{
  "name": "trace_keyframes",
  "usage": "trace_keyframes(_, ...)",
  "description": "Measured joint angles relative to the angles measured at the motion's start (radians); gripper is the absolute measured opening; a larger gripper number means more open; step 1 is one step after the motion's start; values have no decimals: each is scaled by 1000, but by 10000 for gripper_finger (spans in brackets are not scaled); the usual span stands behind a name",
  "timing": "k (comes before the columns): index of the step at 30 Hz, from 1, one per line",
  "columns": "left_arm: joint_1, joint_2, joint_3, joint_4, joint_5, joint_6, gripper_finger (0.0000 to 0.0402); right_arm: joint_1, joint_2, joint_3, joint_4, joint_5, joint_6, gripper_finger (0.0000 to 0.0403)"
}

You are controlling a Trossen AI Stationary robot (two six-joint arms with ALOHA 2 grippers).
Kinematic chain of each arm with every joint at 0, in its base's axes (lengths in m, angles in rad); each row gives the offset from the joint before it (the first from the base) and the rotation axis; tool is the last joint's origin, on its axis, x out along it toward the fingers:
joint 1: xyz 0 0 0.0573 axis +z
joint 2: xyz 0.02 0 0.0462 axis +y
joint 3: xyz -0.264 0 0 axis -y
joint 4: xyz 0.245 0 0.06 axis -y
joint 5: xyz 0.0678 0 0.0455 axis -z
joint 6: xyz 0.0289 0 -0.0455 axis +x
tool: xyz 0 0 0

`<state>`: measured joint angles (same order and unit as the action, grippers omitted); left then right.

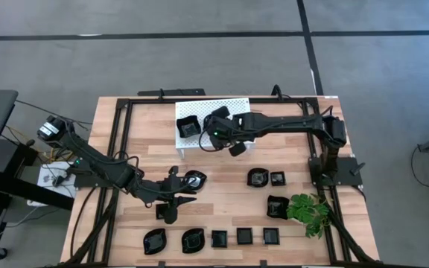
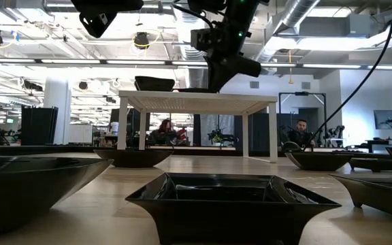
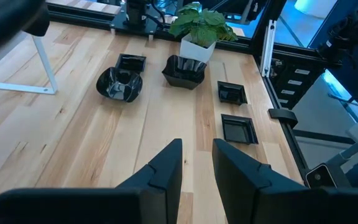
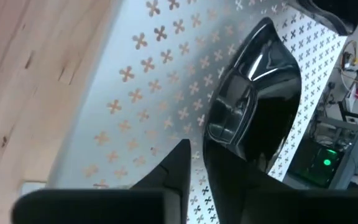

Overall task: Pick & Place Mini shaped plates
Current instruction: Put the black leaf shaped plate on the shelf, then stack the black leaf shaped plate on top of the black leaf shaped plate on the shelf

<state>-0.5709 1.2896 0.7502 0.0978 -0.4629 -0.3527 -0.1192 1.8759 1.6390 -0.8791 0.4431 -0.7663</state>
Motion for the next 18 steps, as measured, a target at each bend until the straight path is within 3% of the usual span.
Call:
trace_keyframes(5,0,0,0,0,0,0,90,17,0,0,-9,27,39,75)
trace_keyframes(12,0,0,0,1,1,-18,90,144,-54,-1,-99,235,125,81)
trace_keyframes(15,0,0,-1,13,23,-41,90,206,-133,-1,-164,200,212,81)
trace_keyframes(18,0,0,-1,33,27,-42,90,242,-253,-5,-220,1,389,80)
